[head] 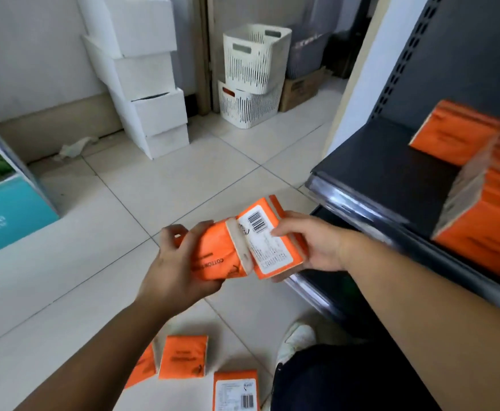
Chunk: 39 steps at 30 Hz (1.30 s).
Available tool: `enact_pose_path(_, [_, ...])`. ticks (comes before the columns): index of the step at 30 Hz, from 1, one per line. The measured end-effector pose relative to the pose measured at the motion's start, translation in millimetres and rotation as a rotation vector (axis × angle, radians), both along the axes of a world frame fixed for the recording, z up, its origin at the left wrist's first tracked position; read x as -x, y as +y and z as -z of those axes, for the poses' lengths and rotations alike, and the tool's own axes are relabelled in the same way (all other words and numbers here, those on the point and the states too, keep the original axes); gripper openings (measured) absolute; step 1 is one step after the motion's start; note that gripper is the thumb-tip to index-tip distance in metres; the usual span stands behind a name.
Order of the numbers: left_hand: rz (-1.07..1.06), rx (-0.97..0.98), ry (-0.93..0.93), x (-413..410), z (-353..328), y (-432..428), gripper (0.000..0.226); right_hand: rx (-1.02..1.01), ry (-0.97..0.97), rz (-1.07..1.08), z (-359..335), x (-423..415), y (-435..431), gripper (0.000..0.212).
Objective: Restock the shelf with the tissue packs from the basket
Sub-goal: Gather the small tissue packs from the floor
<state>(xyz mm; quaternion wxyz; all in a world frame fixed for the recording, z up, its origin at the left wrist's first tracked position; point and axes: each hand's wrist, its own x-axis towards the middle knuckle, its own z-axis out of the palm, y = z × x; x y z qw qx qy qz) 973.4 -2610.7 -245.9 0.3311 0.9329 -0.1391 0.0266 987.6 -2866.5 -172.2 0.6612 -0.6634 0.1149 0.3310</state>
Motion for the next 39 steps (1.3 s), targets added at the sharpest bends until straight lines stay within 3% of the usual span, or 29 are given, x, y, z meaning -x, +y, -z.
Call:
enact_pose_path(7, [0.198,0.023,-0.222,-44,-105,-82,0.098,-0.357,-0.084,0.203,-84,20,-85,0.055])
enact_pose_path(13, [0.319,-0.065,-0.286,-69,-152,-162,0.098,-0.201,-0.187,0.362,-123,22,-142,0.054])
enact_pose_path(16, [0.358,-0.054,-0.291,-77,-158,-194,0.098,-0.062,-0.222,0.376,-138,19,-166,0.040])
enact_pose_path(22, [0.414,-0.080,-0.330,-99,-151,-239,0.102,0.218,-0.244,0.309,-165,5,-209,0.036])
enact_pose_path(25, [0.429,-0.123,-0.357,-113,-143,-260,0.101,0.304,-0.279,0.418,-177,-9,-237,0.037])
enact_pose_path(28, [0.427,-0.159,-0.378,-124,-133,-277,0.097,0.389,-0.345,0.555,-180,-23,-259,0.015])
enact_pose_path(32, [0.421,-0.200,-0.407,-136,-118,-298,0.095,0.691,-0.497,0.609,-163,-47,-277,0.032])
enact_pose_path(37, [0.427,-0.232,-0.397,-149,-107,-334,0.095,1.317,-0.575,0.231,-136,-68,-278,0.053])
enact_pose_path(39, [0.420,-0.187,-0.357,-152,-104,-347,0.097,1.478,-0.616,0.085,-125,-73,-277,0.054])
